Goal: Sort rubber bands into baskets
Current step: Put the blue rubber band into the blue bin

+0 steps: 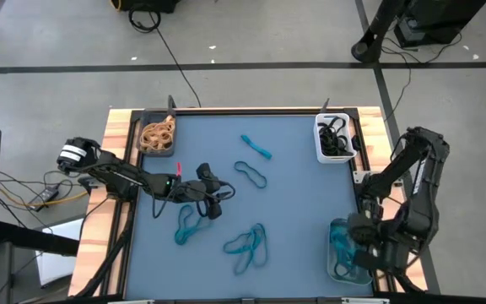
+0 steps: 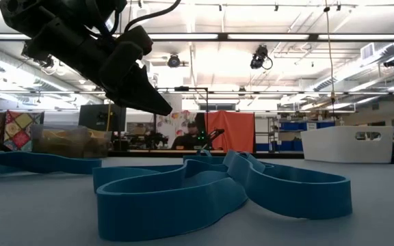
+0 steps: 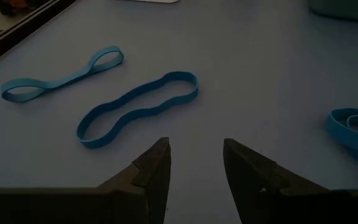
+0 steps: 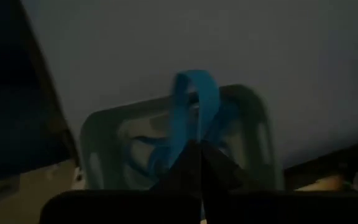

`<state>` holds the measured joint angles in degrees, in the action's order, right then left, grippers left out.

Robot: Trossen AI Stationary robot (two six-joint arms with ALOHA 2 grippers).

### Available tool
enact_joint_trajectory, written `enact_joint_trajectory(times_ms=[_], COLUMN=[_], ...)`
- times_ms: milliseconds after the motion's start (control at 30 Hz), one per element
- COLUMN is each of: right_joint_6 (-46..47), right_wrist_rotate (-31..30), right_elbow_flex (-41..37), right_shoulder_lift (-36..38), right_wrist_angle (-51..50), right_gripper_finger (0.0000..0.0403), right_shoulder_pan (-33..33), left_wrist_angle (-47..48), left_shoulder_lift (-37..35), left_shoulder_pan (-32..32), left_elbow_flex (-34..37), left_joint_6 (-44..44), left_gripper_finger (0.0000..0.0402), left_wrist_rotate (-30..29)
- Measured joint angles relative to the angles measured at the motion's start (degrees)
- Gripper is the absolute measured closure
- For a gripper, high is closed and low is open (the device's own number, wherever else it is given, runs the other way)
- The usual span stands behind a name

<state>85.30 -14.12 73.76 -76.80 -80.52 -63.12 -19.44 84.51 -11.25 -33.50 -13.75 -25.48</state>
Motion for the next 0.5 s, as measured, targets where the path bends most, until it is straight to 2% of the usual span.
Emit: enact_joint_trajectory(times_ms=[167, 367, 500], right_joint_6=[1.95, 11.02, 11.11], right_wrist_rotate=[0.63, 9.08, 8.31], right_elbow_flex=[-5.3, -12.16, -14.19], right_shoulder_lift=[-0.04, -0.06, -0.06], right_wrist_angle=[7.82, 8.35, 8.32], right_gripper_finger=[0.0394, 0.0387, 0.0372], right_shoulder_pan=[-3.36, -4.1, -4.01], left_wrist_angle=[0.0, -0.39, -0.98], left_shoulder_lift=[0.0, 0.0, 0.0], left_shoulder_pan=[-0.02, -0.02, -0.02], left_elbow_flex=[0.0, 0.0, 0.0], left_joint_6=[0.01, -0.21, -0.25], left_gripper_finger=[0.025, 0.025, 0.025], left_wrist_rotate=[-0.08, -0.19, -0.56])
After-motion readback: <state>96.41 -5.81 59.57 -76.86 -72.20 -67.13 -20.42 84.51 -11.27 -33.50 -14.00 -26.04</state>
